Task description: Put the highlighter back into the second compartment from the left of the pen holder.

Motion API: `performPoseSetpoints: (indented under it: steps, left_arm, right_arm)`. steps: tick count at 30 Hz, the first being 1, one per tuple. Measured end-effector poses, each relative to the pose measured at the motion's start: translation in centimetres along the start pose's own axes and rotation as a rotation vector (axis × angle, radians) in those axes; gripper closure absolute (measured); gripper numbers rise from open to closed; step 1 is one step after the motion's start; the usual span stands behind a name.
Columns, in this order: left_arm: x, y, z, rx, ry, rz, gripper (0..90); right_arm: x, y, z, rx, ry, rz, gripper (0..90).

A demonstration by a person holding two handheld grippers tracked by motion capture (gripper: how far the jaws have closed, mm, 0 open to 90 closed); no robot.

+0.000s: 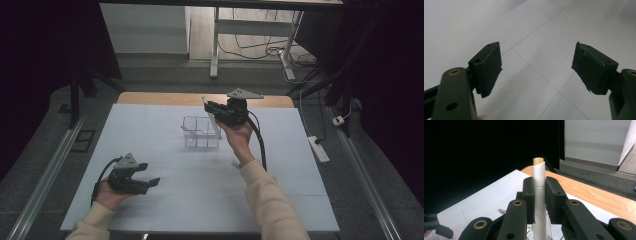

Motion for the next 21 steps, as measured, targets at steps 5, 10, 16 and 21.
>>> performPoseSetpoints:
  steps: [5, 10, 16, 21]
  left_arm:
    - [0.1, -0.1, 0.1, 0.004, 0.006, -0.002, 23.7]
    - [0.1, -0.2, 0.1, 0.007, 0.007, -0.002, 23.7]
    - [0.0, -0.1, 0.1, 0.009, 0.007, -0.006, 23.7]
    - [0.0, -0.2, 0.1, 0.009, 0.007, -0.005, 23.7]
  right_arm:
    - [-1.1, 0.2, 0.1, -0.001, 0.002, 0.002, 78.0]
    - [-1.8, 0.5, 0.4, 0.003, 0.013, 0.000, 78.0]
    - [-2.7, 0.7, 0.5, -0.004, 0.019, 0.003, 78.0]
    - [-3.2, 0.6, 0.4, 0.000, 0.021, 0.006, 77.9]
Point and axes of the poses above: each handheld gripper's, and its own axes: x roughly backward along the jaws, z roughly out of its top, y roughly to its right, the point moved 10 cm from there along -x, roughly forward along the jaws, and after that the axes turned 5 degrees about z, right-handed, at the moved point
